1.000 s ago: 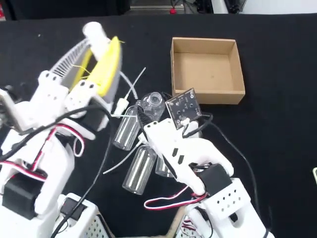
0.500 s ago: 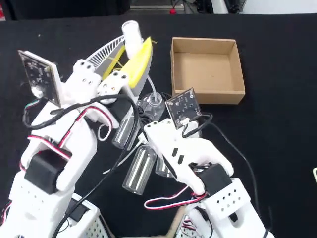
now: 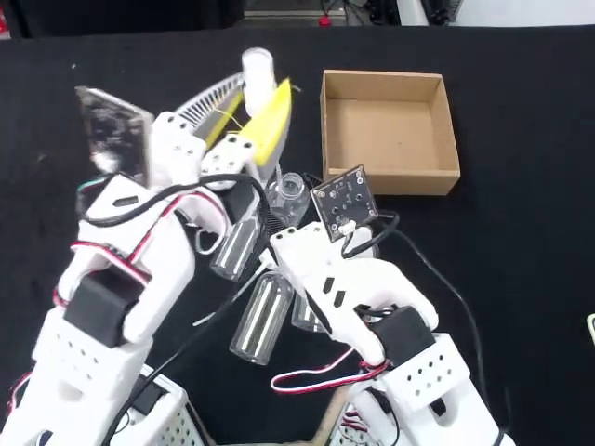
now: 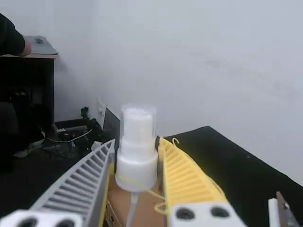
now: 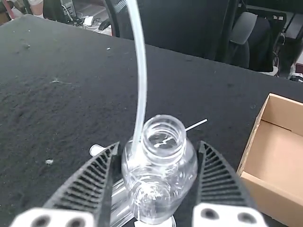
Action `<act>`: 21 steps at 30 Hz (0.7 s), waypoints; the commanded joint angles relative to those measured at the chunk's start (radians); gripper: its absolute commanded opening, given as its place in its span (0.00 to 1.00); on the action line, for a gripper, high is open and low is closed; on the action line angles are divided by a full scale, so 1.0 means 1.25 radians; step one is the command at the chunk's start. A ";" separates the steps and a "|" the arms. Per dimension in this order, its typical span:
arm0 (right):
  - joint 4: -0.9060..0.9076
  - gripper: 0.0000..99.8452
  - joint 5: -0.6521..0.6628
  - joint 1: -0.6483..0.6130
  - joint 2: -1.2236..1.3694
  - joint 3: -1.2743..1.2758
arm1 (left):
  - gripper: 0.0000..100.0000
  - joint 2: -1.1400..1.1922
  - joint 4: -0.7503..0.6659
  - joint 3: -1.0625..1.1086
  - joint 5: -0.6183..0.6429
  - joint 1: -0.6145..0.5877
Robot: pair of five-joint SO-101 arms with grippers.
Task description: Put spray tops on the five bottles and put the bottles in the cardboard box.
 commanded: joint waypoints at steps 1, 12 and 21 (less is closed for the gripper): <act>-0.021 0.16 0.000 -0.011 -0.002 -0.007 | 0.07 -0.001 -0.017 0.017 -0.026 0.001; -0.021 0.16 0.000 -0.011 -0.002 -0.006 | 0.07 -0.009 -0.092 -0.045 -0.022 0.008; -0.021 0.16 0.000 -0.011 -0.002 -0.006 | 0.07 -0.009 -0.066 -0.094 -0.022 0.009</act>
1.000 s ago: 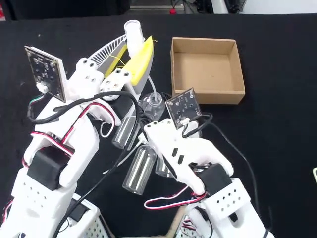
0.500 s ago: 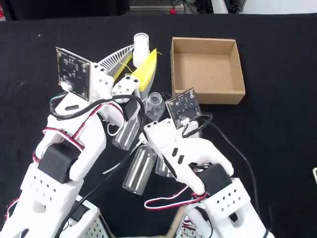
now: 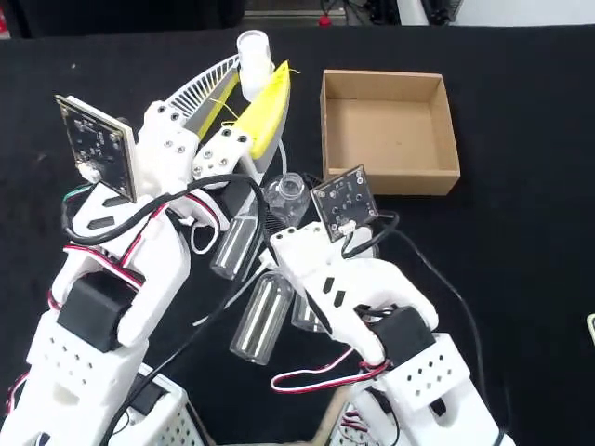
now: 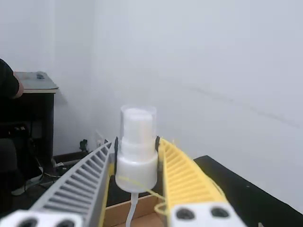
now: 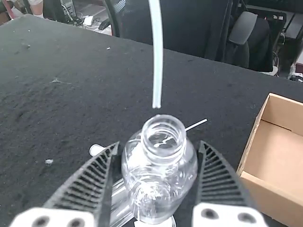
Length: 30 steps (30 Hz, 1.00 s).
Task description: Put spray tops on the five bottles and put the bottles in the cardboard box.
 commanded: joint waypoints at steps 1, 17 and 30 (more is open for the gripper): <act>-0.021 0.16 0.000 -0.011 -0.002 -0.006 | 0.07 -0.010 0.004 -0.056 0.000 0.010; -0.010 0.16 0.000 -0.011 -0.002 -0.007 | 0.07 0.000 0.050 -0.031 -0.009 0.002; -0.010 0.16 0.000 -0.011 -0.002 -0.007 | 0.07 0.000 -0.016 0.062 -0.002 0.006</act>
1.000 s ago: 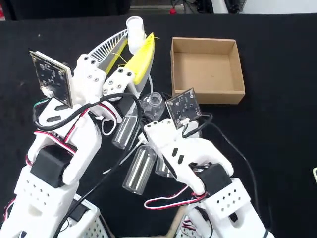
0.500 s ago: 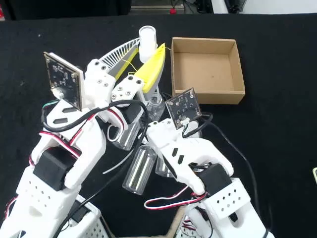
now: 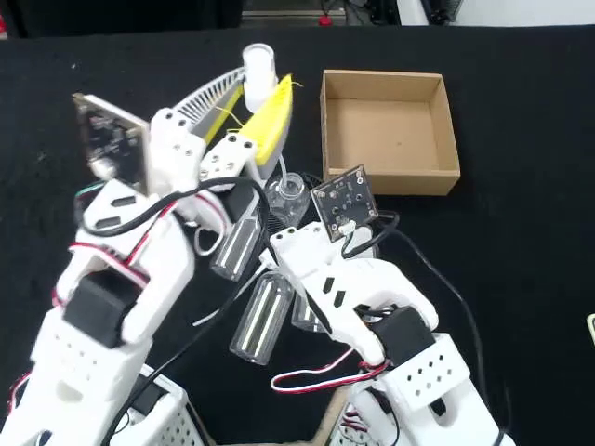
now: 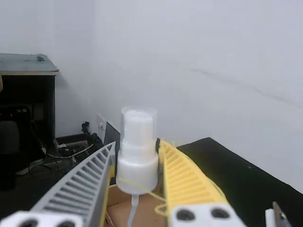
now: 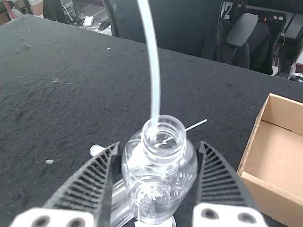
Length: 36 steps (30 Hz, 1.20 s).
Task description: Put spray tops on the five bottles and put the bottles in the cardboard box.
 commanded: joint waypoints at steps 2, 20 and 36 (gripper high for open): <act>-0.010 0.16 0.000 -0.011 -0.002 -0.007 | 0.07 -0.001 -0.055 0.047 -0.002 0.019; -0.010 0.16 0.000 -0.011 -0.002 -0.007 | 0.17 -0.010 0.071 0.058 0.000 0.067; -0.002 0.16 0.000 -0.007 -0.002 -0.008 | 0.17 -0.056 0.082 0.033 -0.001 -0.025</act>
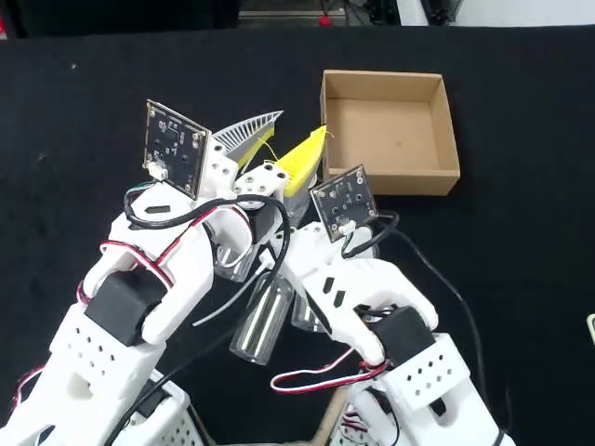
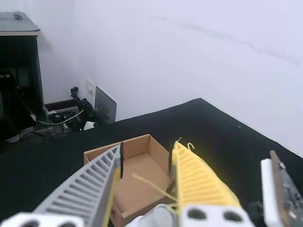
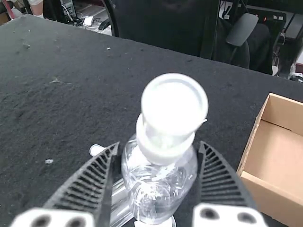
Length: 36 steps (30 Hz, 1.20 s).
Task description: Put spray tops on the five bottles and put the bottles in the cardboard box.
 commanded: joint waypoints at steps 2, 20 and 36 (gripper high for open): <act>0.022 0.16 0.001 -0.006 -0.002 -0.024 | 0.17 -0.086 0.004 -0.030 -0.001 -0.157; 0.288 0.16 0.061 0.188 0.218 -0.454 | 0.17 -0.452 0.033 0.543 -0.001 -0.591; -0.070 0.16 0.063 0.323 0.624 -0.548 | 0.17 -0.691 -0.066 0.911 0.000 -0.493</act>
